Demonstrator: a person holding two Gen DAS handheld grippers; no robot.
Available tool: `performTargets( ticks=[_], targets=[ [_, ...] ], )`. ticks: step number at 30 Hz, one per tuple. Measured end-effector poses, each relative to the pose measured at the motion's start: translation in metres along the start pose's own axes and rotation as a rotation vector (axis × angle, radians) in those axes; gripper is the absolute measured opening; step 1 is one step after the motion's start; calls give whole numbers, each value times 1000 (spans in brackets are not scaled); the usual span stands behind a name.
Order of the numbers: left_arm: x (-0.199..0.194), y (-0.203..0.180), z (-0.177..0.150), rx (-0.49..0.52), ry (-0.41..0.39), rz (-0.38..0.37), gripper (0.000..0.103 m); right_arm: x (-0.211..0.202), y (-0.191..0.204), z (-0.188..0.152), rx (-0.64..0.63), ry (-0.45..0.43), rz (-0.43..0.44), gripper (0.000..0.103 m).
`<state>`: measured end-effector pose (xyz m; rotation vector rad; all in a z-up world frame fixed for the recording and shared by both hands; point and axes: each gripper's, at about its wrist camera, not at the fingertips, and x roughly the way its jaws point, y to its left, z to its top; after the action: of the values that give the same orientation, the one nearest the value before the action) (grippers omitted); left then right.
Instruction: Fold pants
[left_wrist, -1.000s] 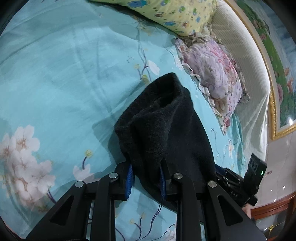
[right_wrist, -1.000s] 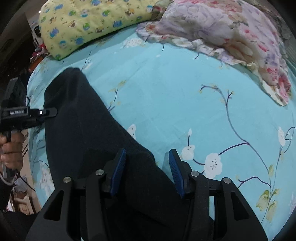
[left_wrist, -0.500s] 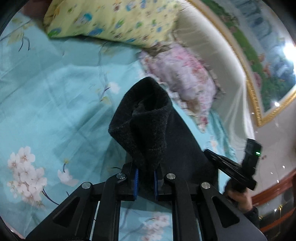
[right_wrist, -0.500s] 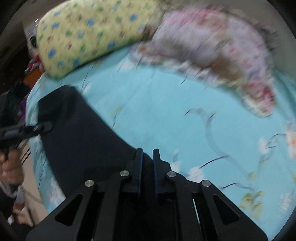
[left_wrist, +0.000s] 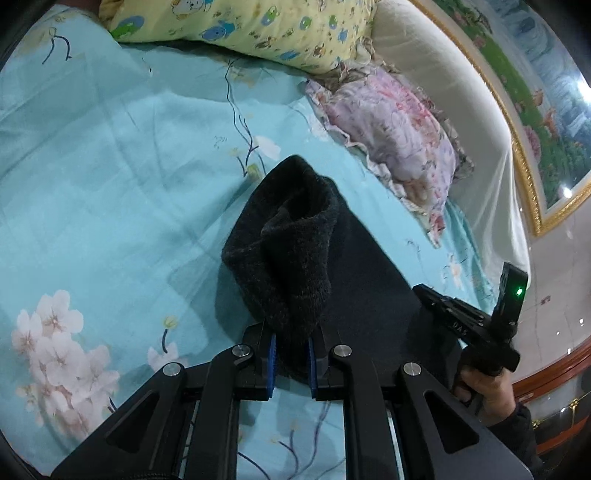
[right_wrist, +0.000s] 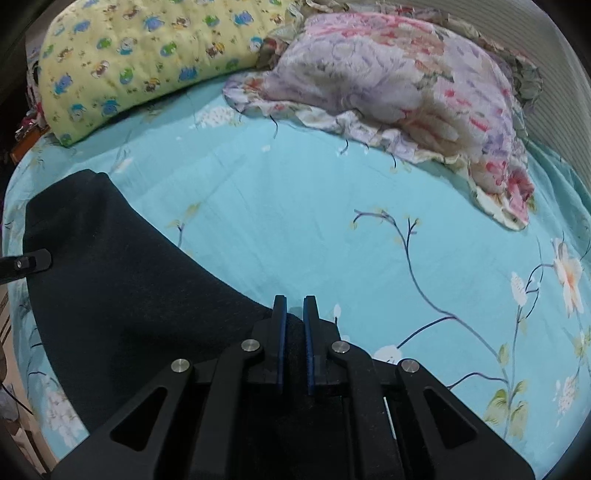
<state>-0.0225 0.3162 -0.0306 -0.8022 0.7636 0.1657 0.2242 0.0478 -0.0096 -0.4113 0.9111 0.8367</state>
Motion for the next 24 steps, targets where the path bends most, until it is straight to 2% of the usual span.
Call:
performTargets(
  ticks=[3, 5, 8, 10, 17, 20, 24],
  targets=[
    [1, -4, -1, 11, -5, 28, 20, 4, -6, -2, 39, -3, 14, 9],
    [0, -3, 1, 2, -5, 52, 30, 5, -7, -3, 56, 0, 20, 13],
    [-11, -1, 3, -10, -28, 75, 33, -3, -7, -4, 63, -19, -3, 25],
    [-20, -1, 3, -9, -47, 95, 36, -12, -13, -5, 91, -31, -16, 37],
    [-50, -19, 3, 23, -113, 105, 37, -54, -34, -27, 226, -96, 15, 45],
    [-56, -35, 1, 54, -122, 85, 45, -73, -37, -44, 265, -112, 23, 45],
    [-54, -61, -2, 102, -115, 51, 49, -91, -40, -64, 320, -121, 40, 48]
  ],
)
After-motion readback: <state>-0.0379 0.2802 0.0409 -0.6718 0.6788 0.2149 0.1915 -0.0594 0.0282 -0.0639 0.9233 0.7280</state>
